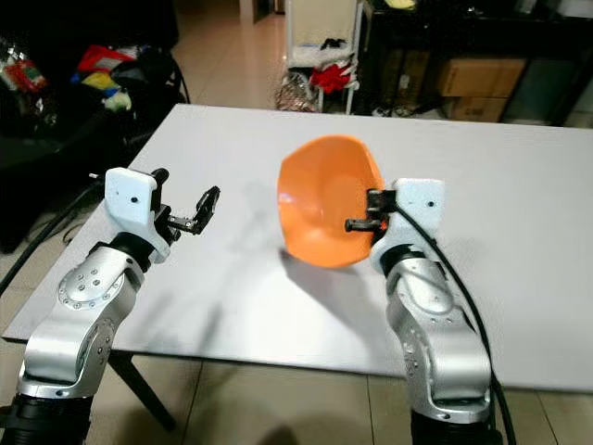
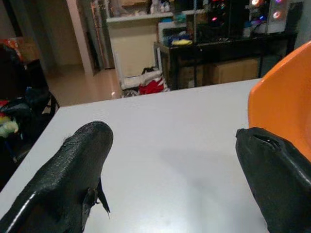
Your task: Setting the table
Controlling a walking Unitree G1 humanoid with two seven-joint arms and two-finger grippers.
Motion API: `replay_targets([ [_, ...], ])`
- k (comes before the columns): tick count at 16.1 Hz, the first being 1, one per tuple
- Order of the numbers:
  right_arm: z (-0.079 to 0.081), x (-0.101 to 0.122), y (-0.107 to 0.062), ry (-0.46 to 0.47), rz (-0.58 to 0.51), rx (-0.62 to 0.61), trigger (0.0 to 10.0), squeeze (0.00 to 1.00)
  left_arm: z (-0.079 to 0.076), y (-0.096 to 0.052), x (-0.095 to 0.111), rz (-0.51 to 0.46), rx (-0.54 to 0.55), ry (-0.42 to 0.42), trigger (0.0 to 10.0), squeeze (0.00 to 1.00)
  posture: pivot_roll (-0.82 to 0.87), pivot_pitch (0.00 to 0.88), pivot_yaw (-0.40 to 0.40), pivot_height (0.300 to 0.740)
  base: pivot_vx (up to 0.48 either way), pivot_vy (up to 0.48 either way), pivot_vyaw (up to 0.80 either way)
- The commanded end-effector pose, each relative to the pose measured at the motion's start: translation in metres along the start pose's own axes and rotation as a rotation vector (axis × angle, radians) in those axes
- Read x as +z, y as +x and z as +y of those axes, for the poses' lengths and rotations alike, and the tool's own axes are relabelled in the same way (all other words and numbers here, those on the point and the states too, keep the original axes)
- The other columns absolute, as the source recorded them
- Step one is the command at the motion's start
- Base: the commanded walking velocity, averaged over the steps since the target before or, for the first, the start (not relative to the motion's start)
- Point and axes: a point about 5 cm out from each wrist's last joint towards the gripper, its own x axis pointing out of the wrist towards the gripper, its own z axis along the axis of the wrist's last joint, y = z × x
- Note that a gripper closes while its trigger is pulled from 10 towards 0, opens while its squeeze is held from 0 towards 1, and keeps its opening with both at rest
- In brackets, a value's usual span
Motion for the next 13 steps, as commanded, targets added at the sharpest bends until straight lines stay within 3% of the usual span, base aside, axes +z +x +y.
replay_targets([
  [1,0.0023,0.0087,0.0016,0.004,-0.031,0.019,10.0,0.0,0.0028,0.0009,0.002,0.002,0.012,0.013,10.0,0.0,0.02,0.0,0.012,0.74,0.304,0.0,0.0],
  [9,0.001,0.0096,0.0039,0.012,-0.03,0.018,10.0,0.0,0.0023,0.0017,0.0022,0.0,0.006,0.008,10.0,0.0,0.02,0.0,0.012,0.74,0.316,0.0,0.0],
  [11,0.0033,0.0096,0.0035,0.012,-0.029,0.036,10.0,0.0,0.0024,0.0018,0.0024,0.0,0.005,0.009,10.0,0.0,0.02,0.0,0.013,0.74,0.317,0.0,-0.79],
  [13,0.0037,0.0106,0.0039,0.02,-0.033,0.04,10.0,0.0,0.0024,0.002,0.0028,-0.002,0.003,0.013,10.0,0.0,0.02,0.0,0.013,0.74,0.315,0.0,0.0],
])
